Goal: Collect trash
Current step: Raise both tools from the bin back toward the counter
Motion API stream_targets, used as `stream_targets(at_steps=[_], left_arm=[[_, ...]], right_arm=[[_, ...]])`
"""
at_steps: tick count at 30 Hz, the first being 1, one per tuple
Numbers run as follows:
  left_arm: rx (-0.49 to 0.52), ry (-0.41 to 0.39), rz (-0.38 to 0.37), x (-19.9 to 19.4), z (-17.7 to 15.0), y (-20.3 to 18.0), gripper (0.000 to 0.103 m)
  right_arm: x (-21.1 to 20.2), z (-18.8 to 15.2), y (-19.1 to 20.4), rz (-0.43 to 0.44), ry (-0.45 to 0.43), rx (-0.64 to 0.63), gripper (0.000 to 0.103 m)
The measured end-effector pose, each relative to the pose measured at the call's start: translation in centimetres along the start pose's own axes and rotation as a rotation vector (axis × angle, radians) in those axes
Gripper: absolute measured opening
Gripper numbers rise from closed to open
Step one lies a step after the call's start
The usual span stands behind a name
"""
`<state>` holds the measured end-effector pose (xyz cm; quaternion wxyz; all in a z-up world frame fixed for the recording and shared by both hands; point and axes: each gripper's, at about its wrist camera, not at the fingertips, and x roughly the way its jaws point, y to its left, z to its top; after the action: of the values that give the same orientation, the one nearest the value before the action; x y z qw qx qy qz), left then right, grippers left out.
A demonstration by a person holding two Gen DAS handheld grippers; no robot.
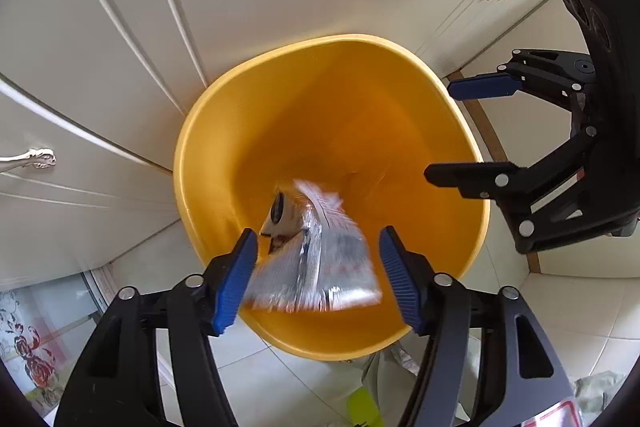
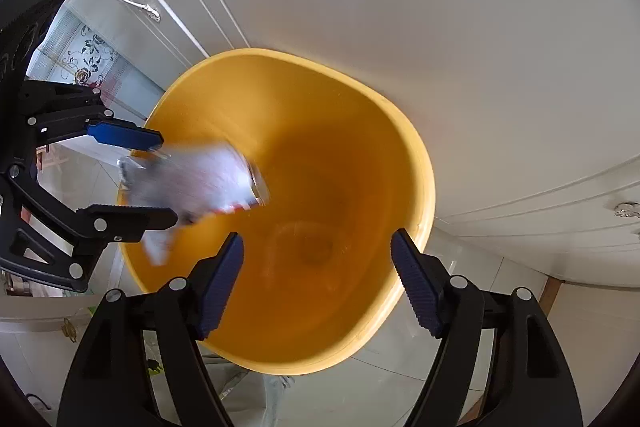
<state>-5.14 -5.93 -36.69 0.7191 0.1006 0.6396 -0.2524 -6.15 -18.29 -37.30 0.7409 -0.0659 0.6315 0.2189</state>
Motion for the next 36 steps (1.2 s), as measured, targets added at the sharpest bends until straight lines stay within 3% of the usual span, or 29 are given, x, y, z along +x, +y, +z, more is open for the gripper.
stream_targets(at_steps=[8,16,26,36], left_arm=[[0.003,-0.011,0.003,-2.4,-1.5,-1.0,0.07],[-0.015,-0.04,0.0,-7.2,-0.7,-2.8,0.07],[-0.06,-0.156,0.026,-17.2,-1.7,-3.8,0.07],[-0.084,-0.313,0.077,-24.8,-1.7,-4.2,0.071]], right_arm=[[-2.7,-0.9,-0.8,-0.013,-0.025,0.026,0.077],[-6.7,-1.5,0.3,-0.026,-0.076,0.063,0.077],[-16.7,-3.0,0.8,-0.05,-0.19,0.108,0.077],[-28.5,-2.1,2.7,-0.097,-0.395,0.219,0.078]])
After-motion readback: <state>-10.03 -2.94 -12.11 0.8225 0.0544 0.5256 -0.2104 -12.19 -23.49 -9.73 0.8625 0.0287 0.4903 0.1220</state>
